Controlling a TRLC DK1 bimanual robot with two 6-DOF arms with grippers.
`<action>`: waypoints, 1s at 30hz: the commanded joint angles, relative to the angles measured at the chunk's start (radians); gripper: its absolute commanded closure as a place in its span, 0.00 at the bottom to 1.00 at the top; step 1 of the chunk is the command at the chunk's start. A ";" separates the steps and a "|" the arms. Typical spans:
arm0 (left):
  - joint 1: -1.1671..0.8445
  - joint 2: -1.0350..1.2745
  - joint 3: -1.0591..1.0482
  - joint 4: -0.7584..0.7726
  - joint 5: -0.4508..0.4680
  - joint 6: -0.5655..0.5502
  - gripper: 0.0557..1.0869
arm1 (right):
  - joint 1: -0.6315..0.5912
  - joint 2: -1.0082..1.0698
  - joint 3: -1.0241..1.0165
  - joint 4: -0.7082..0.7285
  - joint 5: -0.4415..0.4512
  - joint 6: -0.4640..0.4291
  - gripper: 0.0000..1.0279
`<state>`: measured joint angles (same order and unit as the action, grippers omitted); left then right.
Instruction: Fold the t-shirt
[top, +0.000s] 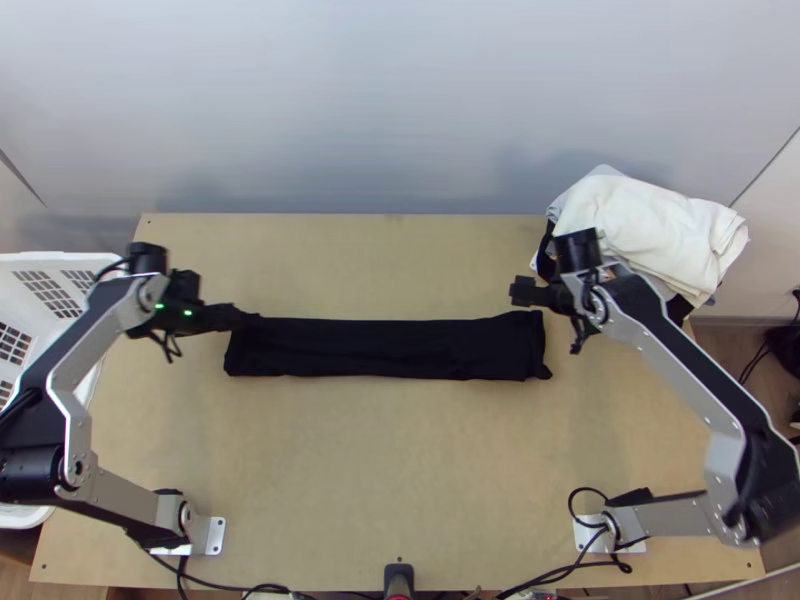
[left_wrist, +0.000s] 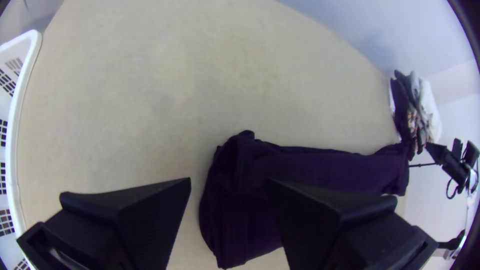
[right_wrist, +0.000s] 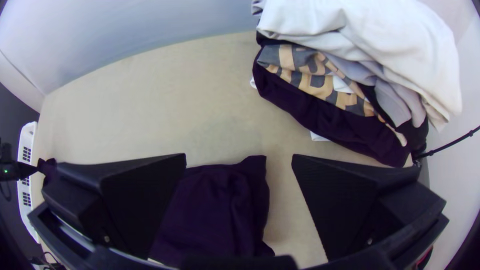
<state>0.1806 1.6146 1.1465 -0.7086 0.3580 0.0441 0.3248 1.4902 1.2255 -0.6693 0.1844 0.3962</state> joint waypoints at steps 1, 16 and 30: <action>0.178 -0.042 -0.039 -0.017 0.259 -0.007 0.25 | 0.008 -0.100 0.016 -0.081 -0.007 0.003 0.04; 0.212 0.177 -0.116 0.032 0.558 0.071 0.25 | 0.010 -0.168 0.020 -0.125 -0.178 0.058 0.04; 0.000 0.185 -0.097 0.106 0.516 0.010 0.25 | -0.007 -0.177 0.028 -0.127 -0.192 0.061 0.04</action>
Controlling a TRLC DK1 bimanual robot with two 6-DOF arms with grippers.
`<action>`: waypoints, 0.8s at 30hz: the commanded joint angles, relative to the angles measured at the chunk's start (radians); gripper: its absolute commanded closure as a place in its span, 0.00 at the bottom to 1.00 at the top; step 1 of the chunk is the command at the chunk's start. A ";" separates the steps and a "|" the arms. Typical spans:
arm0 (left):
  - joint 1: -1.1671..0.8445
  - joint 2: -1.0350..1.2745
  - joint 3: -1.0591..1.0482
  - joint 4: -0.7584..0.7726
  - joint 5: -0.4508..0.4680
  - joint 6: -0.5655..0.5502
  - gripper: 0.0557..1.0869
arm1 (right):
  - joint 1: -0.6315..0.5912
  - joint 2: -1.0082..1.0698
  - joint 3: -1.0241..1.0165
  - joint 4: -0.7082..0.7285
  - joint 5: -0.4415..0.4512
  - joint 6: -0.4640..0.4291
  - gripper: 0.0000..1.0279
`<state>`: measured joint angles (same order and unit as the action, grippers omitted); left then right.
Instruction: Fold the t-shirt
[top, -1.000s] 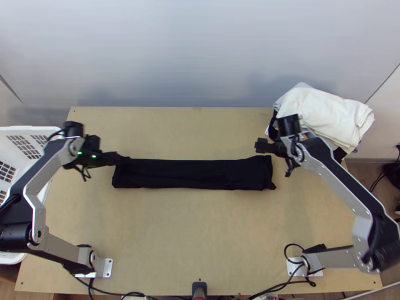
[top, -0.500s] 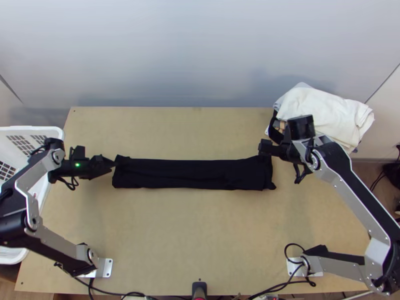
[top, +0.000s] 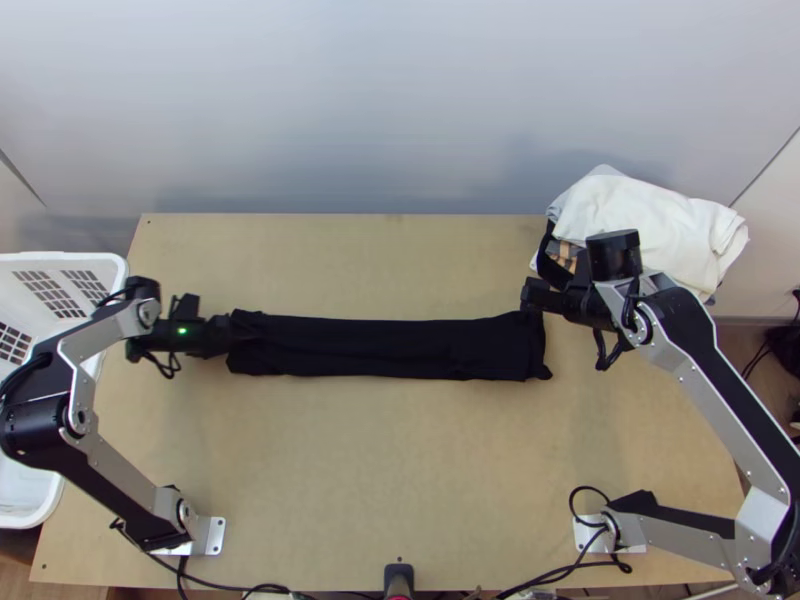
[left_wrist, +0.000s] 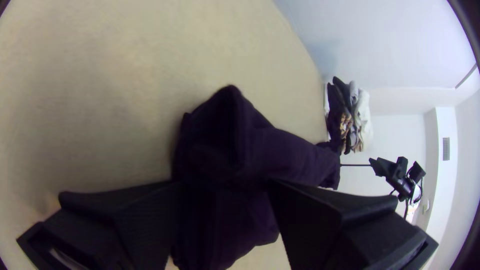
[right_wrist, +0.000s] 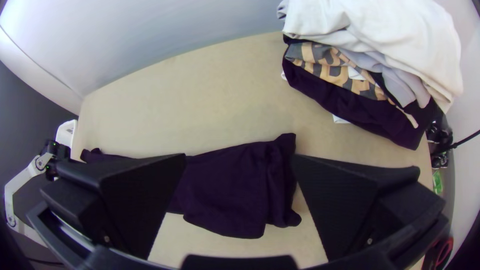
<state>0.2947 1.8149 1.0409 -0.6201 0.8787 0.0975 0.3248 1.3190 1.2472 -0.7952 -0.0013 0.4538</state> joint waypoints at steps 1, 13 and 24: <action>-0.138 -0.020 0.008 0.031 -0.004 -0.064 0.25 | -0.007 -0.006 0.008 -0.001 -0.006 0.005 0.04; -0.161 -0.065 0.016 0.129 -0.058 -0.226 0.97 | -0.041 -0.030 -0.003 -0.006 -0.017 0.014 0.04; 0.250 -0.127 0.174 -0.196 -0.055 -0.002 0.97 | -0.043 -0.037 -0.031 -0.001 -0.017 0.009 0.04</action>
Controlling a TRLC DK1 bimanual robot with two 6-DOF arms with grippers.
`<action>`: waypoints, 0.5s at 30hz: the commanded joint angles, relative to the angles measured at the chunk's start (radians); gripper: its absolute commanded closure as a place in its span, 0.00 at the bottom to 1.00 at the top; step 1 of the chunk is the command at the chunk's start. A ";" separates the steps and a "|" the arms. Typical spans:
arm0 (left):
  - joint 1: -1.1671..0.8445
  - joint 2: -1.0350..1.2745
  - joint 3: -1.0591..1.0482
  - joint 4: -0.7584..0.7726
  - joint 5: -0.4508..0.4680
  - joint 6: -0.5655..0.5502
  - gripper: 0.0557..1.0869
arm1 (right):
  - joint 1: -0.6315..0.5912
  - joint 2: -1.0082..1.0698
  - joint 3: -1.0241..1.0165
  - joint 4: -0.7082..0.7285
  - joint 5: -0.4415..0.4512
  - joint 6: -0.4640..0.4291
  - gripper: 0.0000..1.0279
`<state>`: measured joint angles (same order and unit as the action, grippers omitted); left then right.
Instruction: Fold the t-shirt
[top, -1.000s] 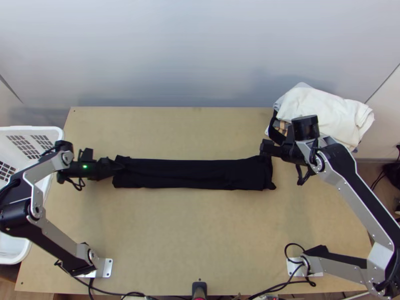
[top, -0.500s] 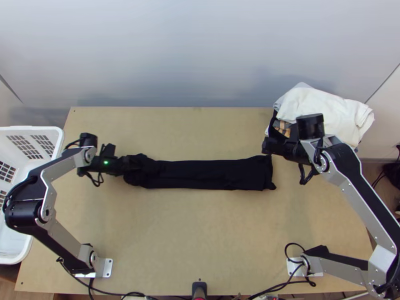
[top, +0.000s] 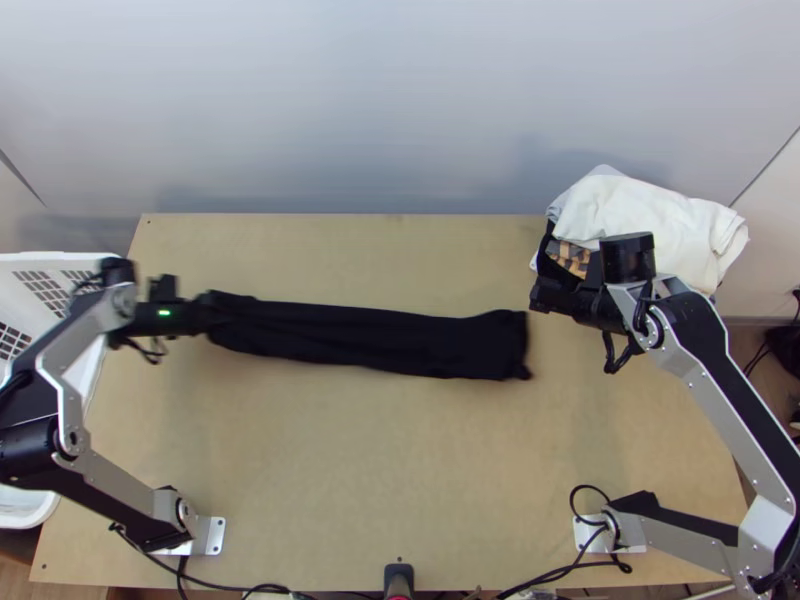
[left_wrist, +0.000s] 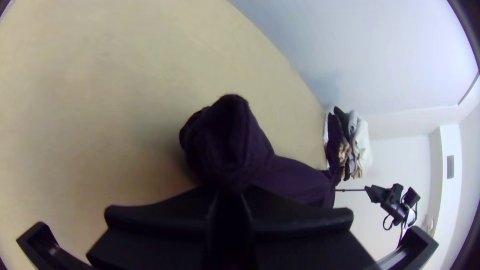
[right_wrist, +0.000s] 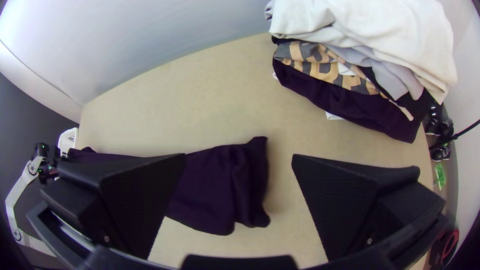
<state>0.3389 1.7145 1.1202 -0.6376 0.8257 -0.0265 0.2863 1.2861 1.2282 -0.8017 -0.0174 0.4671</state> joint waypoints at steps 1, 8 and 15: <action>0.232 -0.030 0.116 -0.212 -0.002 0.135 0.97 | -0.004 -0.004 -0.012 0.009 -0.001 -0.005 0.04; 0.298 -0.078 0.288 -0.479 -0.005 0.232 0.97 | -0.006 0.001 -0.009 0.013 -0.001 -0.010 0.04; -0.066 -0.190 0.489 -0.626 -0.007 0.031 0.97 | -0.004 0.001 -0.013 0.015 -0.003 -0.001 0.04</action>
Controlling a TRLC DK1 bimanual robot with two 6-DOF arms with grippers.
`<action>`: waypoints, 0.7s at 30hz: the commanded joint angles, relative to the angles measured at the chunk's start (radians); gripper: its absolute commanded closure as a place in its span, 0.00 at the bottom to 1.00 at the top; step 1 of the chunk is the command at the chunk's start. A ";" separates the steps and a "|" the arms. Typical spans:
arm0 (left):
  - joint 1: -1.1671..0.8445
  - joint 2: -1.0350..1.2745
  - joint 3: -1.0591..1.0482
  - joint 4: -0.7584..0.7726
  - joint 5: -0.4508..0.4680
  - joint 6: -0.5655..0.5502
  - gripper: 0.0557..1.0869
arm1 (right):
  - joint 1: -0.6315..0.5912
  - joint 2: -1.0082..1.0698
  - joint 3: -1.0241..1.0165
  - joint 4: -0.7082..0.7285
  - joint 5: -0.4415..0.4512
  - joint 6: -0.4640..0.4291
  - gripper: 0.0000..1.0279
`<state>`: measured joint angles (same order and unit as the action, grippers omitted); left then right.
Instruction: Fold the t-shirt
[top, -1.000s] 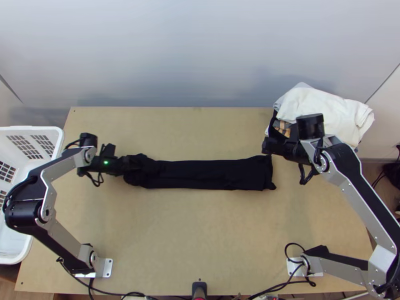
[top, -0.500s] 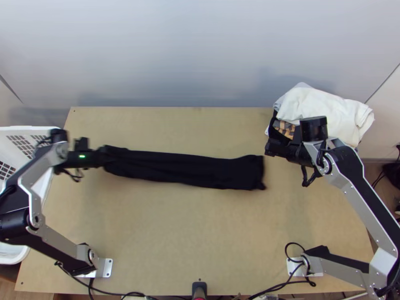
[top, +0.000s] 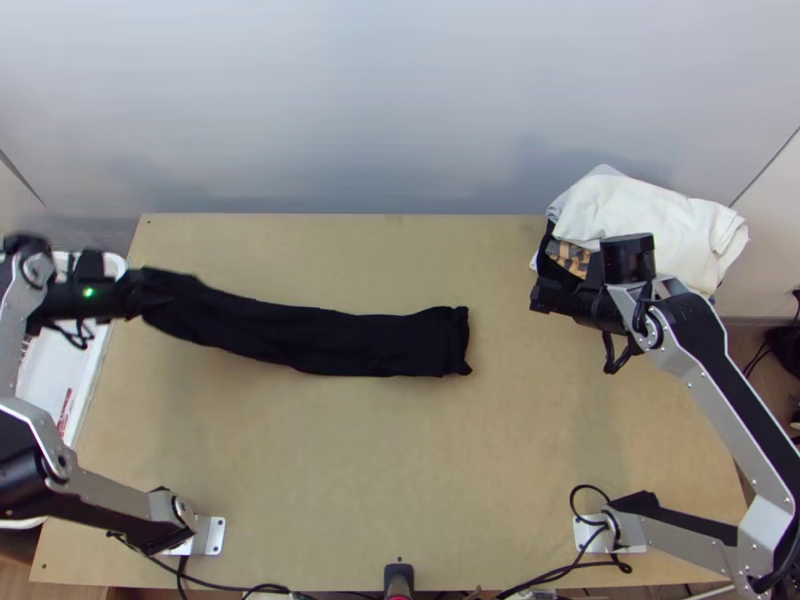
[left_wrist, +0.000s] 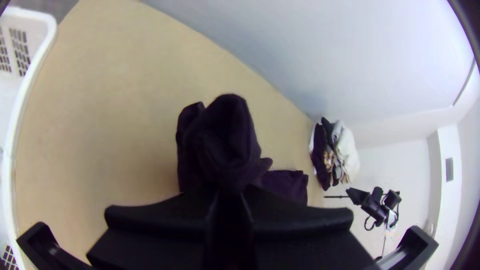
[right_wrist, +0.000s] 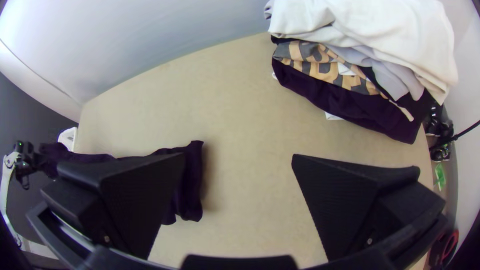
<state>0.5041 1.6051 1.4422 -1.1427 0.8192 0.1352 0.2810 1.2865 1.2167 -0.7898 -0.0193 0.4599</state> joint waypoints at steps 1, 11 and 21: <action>-0.302 -0.077 0.190 -0.117 -0.009 -0.174 0.97 | 0.003 0.000 0.001 0.003 -0.001 0.008 0.04; -0.834 0.121 0.351 0.040 -0.141 -0.430 0.97 | -0.048 -0.023 0.043 0.003 -0.002 -0.003 0.04; -1.038 0.403 0.429 0.109 -0.281 -0.451 0.97 | -0.109 -0.047 0.081 -0.009 -0.030 0.002 0.04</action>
<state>-0.3893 1.8435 1.8240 -1.0912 0.6403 -0.2893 0.2073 1.2560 1.2751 -0.7921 -0.0353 0.4599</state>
